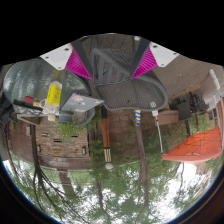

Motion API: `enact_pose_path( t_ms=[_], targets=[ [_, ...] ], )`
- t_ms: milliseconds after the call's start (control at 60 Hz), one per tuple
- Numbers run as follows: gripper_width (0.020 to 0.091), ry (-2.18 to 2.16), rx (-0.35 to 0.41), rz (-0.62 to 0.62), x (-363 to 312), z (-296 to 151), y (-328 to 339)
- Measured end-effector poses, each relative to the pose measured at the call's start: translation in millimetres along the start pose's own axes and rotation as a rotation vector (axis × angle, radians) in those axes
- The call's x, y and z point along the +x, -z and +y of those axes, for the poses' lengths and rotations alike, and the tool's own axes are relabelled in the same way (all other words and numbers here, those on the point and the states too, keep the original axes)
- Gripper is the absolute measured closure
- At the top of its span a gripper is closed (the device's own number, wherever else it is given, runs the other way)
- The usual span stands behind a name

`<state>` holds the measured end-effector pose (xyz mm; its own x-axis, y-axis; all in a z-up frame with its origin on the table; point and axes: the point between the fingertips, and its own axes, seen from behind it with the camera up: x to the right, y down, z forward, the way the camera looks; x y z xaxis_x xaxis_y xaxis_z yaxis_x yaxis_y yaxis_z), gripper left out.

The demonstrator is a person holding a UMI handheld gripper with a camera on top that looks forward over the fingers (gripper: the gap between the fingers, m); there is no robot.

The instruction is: Pour water

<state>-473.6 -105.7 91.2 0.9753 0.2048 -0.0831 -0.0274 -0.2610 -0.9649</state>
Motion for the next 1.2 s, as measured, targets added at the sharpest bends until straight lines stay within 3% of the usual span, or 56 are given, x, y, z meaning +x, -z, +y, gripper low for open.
enact_pose_path(
  t_ms=[217, 317, 633, 1033, 1083, 1133, 1200],
  targets=[
    [0.0264, -0.023, 0.022, 0.005, 18.8, -6.2, -1.5],
    [0.0268, 0.014, 0.073, -0.001, 47.5, -16.3, -8.7],
    [0.0289, 0.086, 0.148, 0.241, 210.9, -63.1, -49.2],
    [0.0288, 0.138, 0.081, 0.264, 286.3, -66.4, -152.1],
    [0.0346, 0.118, 0.089, 0.237, 290.7, -66.8, -169.7],
    [0.0541, 0.100, 0.078, 0.249, 284.5, -65.4, -171.6],
    [0.0566, 0.082, 0.084, 0.313, 296.1, -66.6, -170.1]
  ],
)
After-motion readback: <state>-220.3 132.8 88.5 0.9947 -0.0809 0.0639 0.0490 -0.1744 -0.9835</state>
